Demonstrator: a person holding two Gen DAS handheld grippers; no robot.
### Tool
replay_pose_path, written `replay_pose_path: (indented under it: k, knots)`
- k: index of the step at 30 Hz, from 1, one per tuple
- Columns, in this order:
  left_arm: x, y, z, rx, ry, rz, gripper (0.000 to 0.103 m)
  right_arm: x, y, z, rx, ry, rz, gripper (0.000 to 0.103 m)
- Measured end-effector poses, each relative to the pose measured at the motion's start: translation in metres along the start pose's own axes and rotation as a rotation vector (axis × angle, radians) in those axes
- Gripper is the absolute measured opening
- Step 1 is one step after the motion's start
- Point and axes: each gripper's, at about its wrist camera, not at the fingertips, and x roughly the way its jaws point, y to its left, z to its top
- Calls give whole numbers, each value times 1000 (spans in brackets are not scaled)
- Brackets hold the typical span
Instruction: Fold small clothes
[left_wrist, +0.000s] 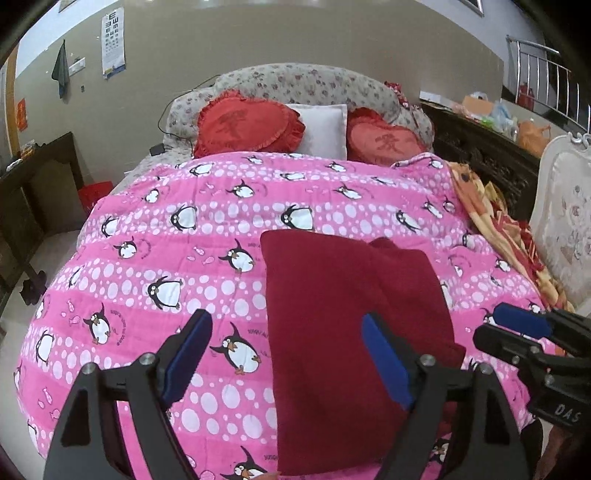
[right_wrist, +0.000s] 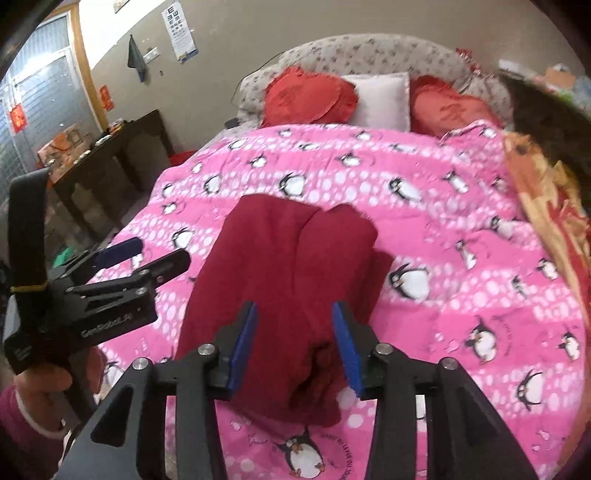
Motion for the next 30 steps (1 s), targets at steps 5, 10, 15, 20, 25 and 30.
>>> replay_pose_path:
  k: [5, 10, 15, 20, 25, 30]
  knots:
    - [0, -1, -1, -5, 4, -8, 87, 6, -4, 0, 16, -2, -50, 26]
    - [3, -1, -3, -14, 18, -9, 88, 16, -5, -2, 28, 18, -66, 29]
    - [6, -1, -5, -22, 31, -12, 88, 19, -8, -3, 54, 25, -63, 29]
    - [8, -2, -6, -17, 34, -12, 88, 21, -9, -2, 51, 26, -69, 30]
    - [9, -3, -6, -19, 40, -11, 88, 24, -9, -2, 52, 32, -69, 32]
    - [14, -1, -8, -21, 51, -6, 88, 27, -7, -2, 43, 42, -77, 32]
